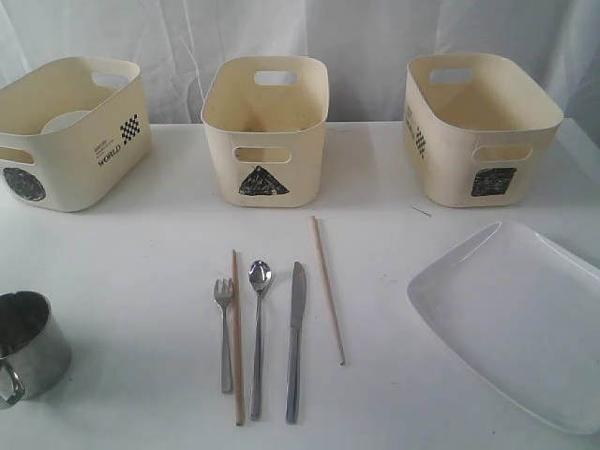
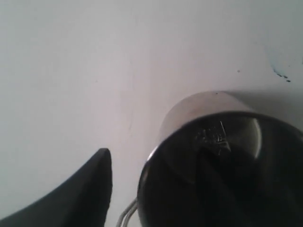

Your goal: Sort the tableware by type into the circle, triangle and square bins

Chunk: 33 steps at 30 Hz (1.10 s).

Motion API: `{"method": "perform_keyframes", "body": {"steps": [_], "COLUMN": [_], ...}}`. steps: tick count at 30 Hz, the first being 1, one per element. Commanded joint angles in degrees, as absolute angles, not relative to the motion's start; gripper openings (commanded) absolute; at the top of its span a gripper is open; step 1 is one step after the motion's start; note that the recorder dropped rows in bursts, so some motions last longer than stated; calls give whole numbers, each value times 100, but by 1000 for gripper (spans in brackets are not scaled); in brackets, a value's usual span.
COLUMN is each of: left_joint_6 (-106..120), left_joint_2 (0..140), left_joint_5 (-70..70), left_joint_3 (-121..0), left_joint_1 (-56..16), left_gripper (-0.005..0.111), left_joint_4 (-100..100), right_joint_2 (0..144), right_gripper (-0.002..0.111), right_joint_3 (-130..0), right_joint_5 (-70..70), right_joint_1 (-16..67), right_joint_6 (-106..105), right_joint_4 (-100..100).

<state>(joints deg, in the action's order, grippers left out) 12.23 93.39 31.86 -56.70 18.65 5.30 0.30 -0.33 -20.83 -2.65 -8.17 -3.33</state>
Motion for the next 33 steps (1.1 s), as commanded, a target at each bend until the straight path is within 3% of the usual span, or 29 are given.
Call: {"method": "perform_keyframes", "body": {"steps": [1, 4, 14, 23, 30, 33], "left_joint_6": [1130, 850, 147, -238, -789, -682], "left_joint_2": [9532, 9509, 8234, 7958, 9182, 10143], "left_joint_5": [3249, 3324, 2737, -1939, -3643, -3680], "left_joint_3": [-5578, -5578, -6967, -7517, -7733, -8147], "left_joint_1": [1890, 1890, 1890, 1437, 722, 661], "left_gripper": [33, 1, 0, 0, 0, 0], "left_joint_4": [428, 428, 99, -2006, 1080, 2047], "right_joint_2": [0, 0, 0, 0, 0, 0], "right_gripper": [0, 0, 0, 0, 0, 0], "right_joint_3": [0, 0, 0, 0, 0, 0], "right_joint_5": [-2004, -2004, -2004, -2004, -2004, -2004], "right_joint_1": [-234, -234, -234, -234, -234, -234], "right_joint_6": [-806, -806, -806, -806, -806, -806], "right_joint_4": [-297, -297, -297, -297, -297, -297]}}
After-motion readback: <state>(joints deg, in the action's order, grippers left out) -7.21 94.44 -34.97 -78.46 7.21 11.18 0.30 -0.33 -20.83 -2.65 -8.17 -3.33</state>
